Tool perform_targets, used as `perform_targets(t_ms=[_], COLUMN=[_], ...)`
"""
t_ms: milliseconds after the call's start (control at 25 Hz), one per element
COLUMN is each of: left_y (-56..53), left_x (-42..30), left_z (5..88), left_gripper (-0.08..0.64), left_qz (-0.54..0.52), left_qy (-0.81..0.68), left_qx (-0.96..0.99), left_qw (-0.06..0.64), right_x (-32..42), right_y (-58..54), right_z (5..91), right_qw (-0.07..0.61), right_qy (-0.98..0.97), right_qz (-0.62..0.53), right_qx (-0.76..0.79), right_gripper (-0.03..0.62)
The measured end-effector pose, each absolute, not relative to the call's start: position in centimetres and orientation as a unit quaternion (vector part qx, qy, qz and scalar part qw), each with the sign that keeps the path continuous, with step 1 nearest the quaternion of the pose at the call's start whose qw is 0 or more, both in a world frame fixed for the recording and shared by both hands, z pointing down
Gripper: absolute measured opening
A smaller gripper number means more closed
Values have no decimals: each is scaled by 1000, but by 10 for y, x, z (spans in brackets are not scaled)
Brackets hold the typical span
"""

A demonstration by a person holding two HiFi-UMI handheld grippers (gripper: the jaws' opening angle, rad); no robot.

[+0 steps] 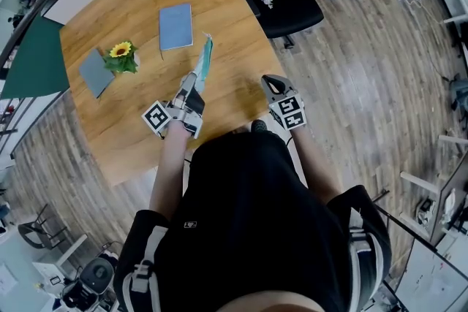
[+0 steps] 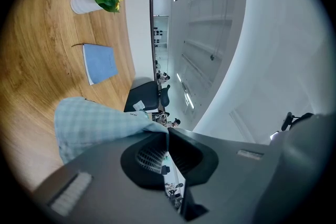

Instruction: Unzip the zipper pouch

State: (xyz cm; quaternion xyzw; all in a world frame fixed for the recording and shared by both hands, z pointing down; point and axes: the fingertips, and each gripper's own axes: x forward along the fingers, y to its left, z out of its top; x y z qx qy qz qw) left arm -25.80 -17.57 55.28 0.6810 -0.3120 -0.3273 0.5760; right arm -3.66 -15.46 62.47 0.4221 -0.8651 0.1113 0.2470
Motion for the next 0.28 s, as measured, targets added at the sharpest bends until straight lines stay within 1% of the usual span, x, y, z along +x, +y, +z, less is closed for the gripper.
perform_targets(t_ms=[280], left_y=[-174], left_x=[-266], left_z=[548], left_gripper=[5], left_qz=[-334], left_qy=[-302], left_qx=[676], left_qw=[583], right_x=[-38], right_y=[-151], right_z=[625], right_qw=[250], right_qy=[-859], right_qz=[113], right_qx=[433], right_gripper=[3])
